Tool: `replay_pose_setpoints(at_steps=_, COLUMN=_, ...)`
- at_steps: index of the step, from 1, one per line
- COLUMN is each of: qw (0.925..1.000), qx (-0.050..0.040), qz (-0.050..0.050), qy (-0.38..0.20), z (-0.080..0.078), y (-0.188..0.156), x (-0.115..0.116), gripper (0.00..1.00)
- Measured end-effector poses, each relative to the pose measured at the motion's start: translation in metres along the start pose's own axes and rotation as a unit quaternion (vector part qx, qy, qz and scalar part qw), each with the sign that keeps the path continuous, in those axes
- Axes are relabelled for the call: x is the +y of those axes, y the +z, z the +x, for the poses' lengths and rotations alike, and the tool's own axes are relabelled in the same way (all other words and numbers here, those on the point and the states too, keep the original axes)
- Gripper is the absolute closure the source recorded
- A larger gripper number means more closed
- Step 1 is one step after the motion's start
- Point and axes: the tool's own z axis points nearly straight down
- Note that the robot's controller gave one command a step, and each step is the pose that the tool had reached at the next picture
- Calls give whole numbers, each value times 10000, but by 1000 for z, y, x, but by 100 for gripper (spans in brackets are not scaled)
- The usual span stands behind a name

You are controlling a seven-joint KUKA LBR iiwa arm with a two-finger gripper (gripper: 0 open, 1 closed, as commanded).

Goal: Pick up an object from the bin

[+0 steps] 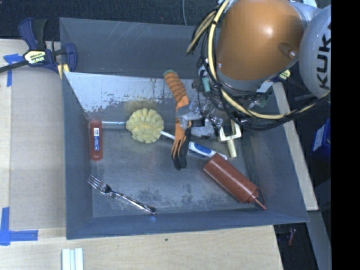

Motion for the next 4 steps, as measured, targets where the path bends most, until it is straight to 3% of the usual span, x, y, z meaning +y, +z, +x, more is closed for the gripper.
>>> replay_pose_setpoints(at_steps=1, qw=9993, qx=-22, qz=28, qy=380, z=-11, y=35, x=-23, gripper=100)
replay_pose_setpoints(at_steps=2, qw=9970, qx=-13, qz=9, qy=775, z=-52, y=85, x=-2, gripper=100)
replay_pose_setpoints(at_steps=3, qw=9890, qx=-21, qz=27, qy=1480, z=-53, y=99, x=-1, gripper=100)
replay_pose_setpoints(at_steps=4, qw=9812, qx=-30, qz=26, qy=1932, z=-64, y=130, x=5, gripper=100)
